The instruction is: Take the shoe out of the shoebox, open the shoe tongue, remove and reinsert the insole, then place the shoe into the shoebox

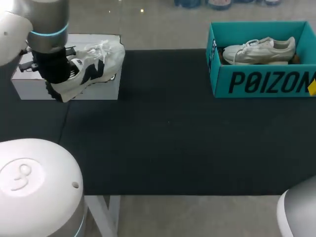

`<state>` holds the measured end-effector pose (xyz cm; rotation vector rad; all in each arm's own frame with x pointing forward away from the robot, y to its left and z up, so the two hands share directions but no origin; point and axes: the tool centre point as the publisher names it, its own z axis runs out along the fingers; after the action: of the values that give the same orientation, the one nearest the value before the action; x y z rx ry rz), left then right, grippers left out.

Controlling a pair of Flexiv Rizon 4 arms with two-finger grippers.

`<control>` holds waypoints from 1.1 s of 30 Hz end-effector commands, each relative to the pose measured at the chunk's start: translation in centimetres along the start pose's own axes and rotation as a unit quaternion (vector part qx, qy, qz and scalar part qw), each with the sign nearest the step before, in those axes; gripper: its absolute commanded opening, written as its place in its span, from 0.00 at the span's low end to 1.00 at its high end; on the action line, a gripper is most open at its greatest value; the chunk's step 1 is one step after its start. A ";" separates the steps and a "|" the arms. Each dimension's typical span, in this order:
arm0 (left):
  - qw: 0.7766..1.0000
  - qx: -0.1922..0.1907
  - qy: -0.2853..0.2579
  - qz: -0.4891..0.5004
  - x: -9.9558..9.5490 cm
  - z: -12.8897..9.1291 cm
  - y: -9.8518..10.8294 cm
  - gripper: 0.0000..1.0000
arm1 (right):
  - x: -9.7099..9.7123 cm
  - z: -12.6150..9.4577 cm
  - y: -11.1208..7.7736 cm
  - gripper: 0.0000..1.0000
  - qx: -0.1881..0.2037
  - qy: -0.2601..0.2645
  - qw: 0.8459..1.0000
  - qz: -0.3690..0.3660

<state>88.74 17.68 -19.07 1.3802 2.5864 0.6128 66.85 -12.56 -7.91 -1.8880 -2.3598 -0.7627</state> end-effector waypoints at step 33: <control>0.999 -0.034 0.014 0.018 4.3 3.2 12.9 0.00 | 0.0 0.0 0.3 1.00 0.004 0.000 1.000 0.000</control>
<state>97.24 28.36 -16.53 1.4102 2.5450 0.7256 66.85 -12.56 -7.91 -1.8883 -2.3597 -0.7628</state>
